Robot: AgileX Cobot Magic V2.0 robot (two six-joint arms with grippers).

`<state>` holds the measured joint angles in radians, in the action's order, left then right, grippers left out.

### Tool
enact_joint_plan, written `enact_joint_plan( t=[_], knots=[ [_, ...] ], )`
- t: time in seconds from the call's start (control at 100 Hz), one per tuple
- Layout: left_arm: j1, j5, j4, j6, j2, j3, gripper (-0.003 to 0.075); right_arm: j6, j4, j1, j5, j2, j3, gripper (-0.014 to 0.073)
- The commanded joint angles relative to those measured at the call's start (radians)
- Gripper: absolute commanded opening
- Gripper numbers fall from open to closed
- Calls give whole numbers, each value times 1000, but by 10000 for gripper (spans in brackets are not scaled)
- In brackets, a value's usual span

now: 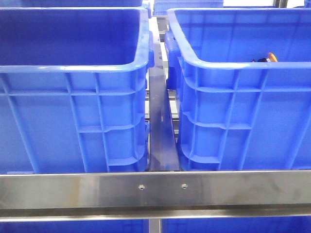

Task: Pick red and yellow buttons and place in box

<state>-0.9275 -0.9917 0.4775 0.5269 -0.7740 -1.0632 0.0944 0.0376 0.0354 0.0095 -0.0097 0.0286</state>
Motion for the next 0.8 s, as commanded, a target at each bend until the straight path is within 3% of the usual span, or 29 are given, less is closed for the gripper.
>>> enact_joint_plan(
  t=[0.0, 0.15, 0.26, 0.56, 0.79],
  knots=[
    [-5, 96, 42, 5, -5, -24, -19, -1, 10, 4, -85, -23, -2, -68],
    [17, 184, 33, -72, -5, -15, -19, -1, 10, 4, -85, -23, -2, -68],
    [74, 298, -7, -204, -1, 22, -19, -1, 10, 4, -85, -23, -2, -68],
    [284, 659, -303, -592, 87, 228, -19, -1, 10, 4, -85, -23, -2, -68],
    [500, 880, -356, -608, 228, 437, -19, -1, 10, 4, -85, -23, -2, -68]
  ],
)
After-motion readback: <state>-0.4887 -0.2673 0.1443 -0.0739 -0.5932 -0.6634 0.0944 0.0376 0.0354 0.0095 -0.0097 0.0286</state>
